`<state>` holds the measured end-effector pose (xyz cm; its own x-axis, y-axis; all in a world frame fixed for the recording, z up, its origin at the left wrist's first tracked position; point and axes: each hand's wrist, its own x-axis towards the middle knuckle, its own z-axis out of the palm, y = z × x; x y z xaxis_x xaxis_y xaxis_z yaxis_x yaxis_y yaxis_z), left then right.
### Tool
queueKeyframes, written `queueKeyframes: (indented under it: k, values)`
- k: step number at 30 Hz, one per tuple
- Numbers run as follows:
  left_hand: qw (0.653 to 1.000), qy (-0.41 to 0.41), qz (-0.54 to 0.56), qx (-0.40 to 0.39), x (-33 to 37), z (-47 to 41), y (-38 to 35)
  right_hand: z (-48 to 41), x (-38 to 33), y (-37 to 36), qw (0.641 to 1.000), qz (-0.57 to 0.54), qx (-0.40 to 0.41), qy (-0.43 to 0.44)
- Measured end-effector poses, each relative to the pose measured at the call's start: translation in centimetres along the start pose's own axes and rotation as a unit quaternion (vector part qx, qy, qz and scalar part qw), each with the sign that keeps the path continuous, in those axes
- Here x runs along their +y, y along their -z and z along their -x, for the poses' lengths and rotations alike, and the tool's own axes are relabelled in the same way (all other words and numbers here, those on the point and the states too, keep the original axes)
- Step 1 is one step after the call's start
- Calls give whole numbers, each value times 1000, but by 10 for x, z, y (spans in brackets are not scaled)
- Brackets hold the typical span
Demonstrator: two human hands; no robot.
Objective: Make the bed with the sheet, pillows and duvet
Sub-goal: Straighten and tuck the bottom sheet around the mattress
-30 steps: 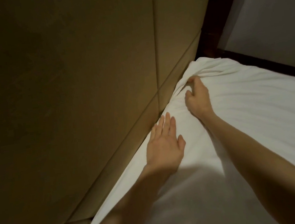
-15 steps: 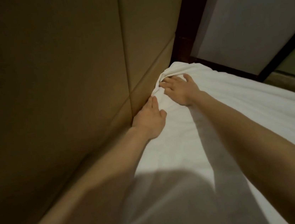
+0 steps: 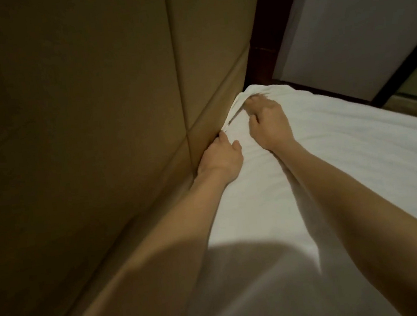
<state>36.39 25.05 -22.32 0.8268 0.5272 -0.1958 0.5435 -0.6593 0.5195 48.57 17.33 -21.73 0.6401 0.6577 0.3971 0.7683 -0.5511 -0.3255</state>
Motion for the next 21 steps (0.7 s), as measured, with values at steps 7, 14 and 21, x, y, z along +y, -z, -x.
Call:
queueKeyframes:
  k: [7,14,21]
  values:
    - [995,-25,-49,86,3,15,-4,0,0,0,999,-35,-35,-3]
    - [961,-93,-196,173,5,21,-6,-21,6,-8,974,123,-193,1]
    - [930,-125,-319,131,3,20,-4,-49,-12,-12,945,226,-236,-15]
